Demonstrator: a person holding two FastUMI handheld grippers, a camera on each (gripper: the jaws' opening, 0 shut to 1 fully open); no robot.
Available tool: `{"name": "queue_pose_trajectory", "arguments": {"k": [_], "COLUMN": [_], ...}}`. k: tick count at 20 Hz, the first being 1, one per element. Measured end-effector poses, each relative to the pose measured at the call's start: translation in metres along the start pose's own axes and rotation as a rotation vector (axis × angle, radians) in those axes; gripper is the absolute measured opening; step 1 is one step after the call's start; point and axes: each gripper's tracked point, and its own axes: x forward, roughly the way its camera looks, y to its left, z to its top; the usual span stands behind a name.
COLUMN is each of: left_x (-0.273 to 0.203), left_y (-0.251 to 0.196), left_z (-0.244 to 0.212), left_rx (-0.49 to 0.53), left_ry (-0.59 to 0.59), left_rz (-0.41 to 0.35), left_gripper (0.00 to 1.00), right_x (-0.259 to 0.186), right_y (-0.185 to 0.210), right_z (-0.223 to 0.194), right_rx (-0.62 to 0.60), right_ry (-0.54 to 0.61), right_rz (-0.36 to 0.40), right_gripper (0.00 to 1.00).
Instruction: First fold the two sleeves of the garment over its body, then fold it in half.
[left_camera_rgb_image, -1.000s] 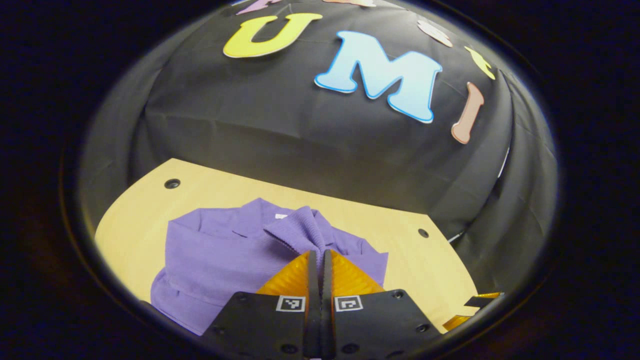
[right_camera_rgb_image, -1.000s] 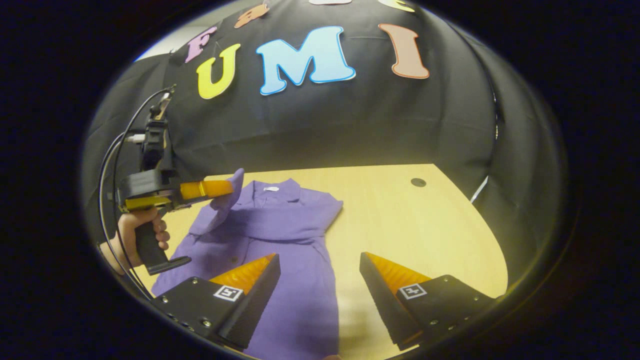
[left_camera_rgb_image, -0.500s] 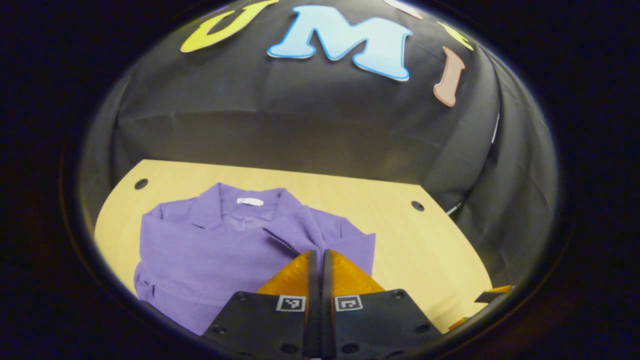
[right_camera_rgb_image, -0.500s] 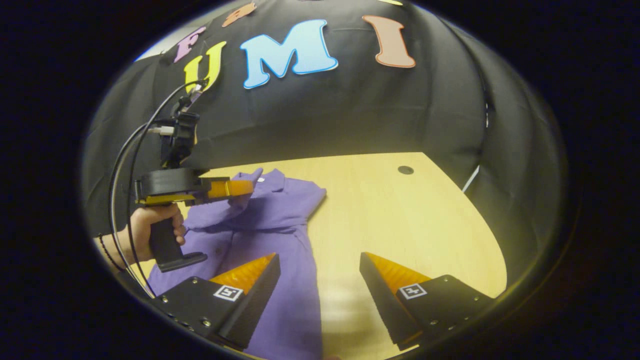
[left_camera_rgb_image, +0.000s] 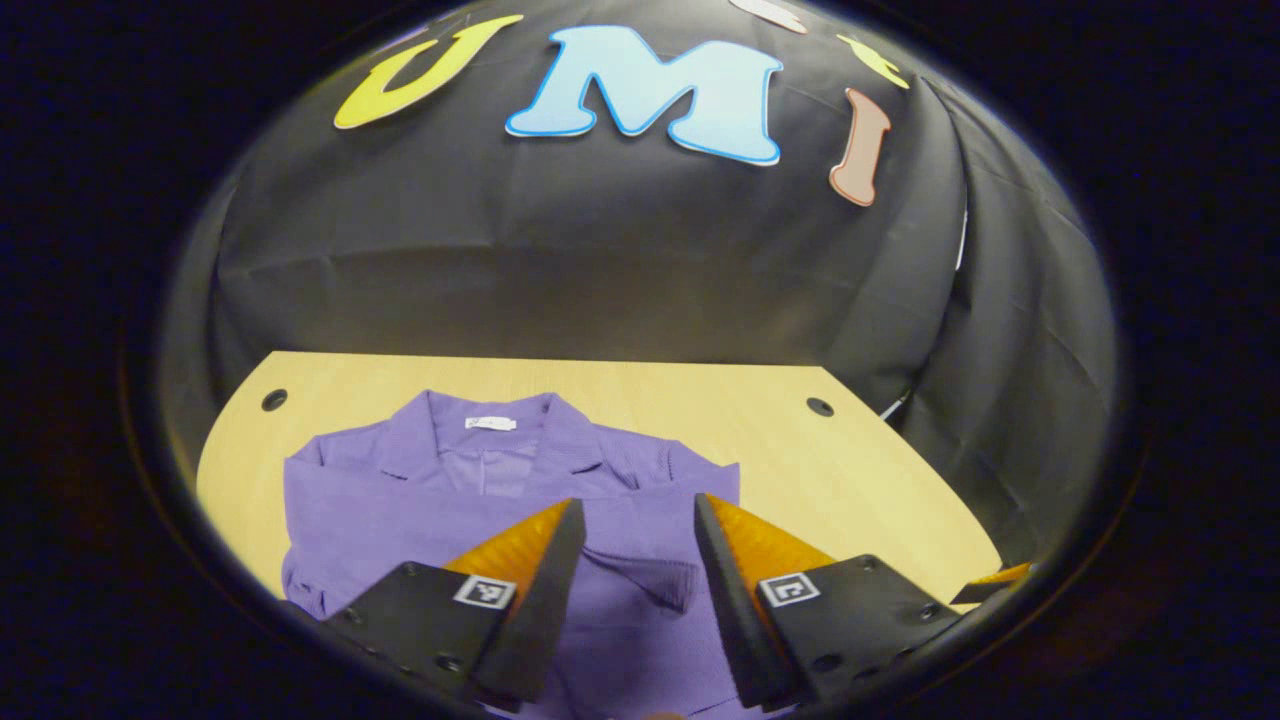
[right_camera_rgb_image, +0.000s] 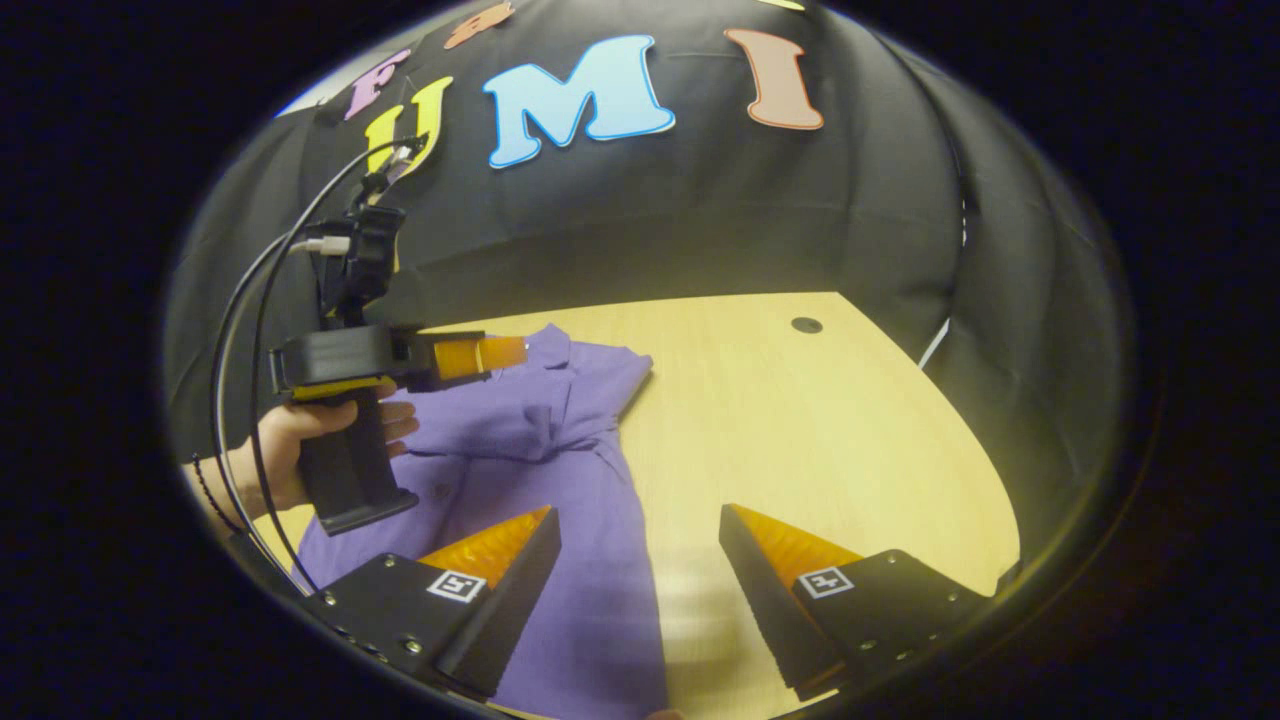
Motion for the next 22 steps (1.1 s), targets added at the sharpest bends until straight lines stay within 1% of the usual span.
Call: {"name": "queue_pose_trajectory", "arguments": {"k": [1, 3, 5, 6, 8, 11, 15, 18, 22], "left_x": [-0.007, -0.024, -0.042, -0.052, -0.075, -0.117, -0.165, -0.201, -0.246], "left_y": [0.005, 0.016, 0.028, 0.036, 0.052, 0.076, 0.105, 0.131, 0.164], "left_z": [0.001, -0.003, -0.013, -0.019, -0.029, -0.051, -0.094, -0.131, -0.166], "left_rx": [0.001, -0.006, -0.021, -0.022, -0.011, 0.016, -0.003, -0.023, -0.045], "left_ry": [-0.01, -0.017, -0.001, 0.006, 0.009, 0.026, 0.075, 0.122, 0.153], "left_rz": [0.011, 0.031, 0.046, 0.054, 0.071, 0.091, 0.116, 0.145, 0.181], "left_gripper": [0.77, 0.92, 0.81, 0.81, 0.88, 0.88, 0.88, 0.95, 0.97], "right_x": [-0.002, -0.005, -0.01, -0.012, -0.018, -0.029, -0.045, -0.057, -0.066], "right_y": [0.0, 0.0, 0.0, 0.001, 0.002, 0.0, 0.003, 0.006, 0.012], "right_z": [-0.003, -0.01, -0.02, -0.024, -0.04, -0.064, -0.092, -0.111, -0.136], "right_rx": [-0.004, -0.011, -0.011, 0.0, 0.023, 0.034, 0.044, 0.057, 0.062], "right_ry": [-0.001, -0.004, -0.001, 0.002, 0.023, 0.059, 0.099, 0.113, 0.13], "right_rz": [-0.007, -0.033, -0.051, -0.056, -0.069, -0.098, -0.121, -0.135, -0.149], "right_gripper": [0.97, 0.97, 0.97, 0.98, 0.97, 0.97, 0.98, 0.97, 0.98]}}
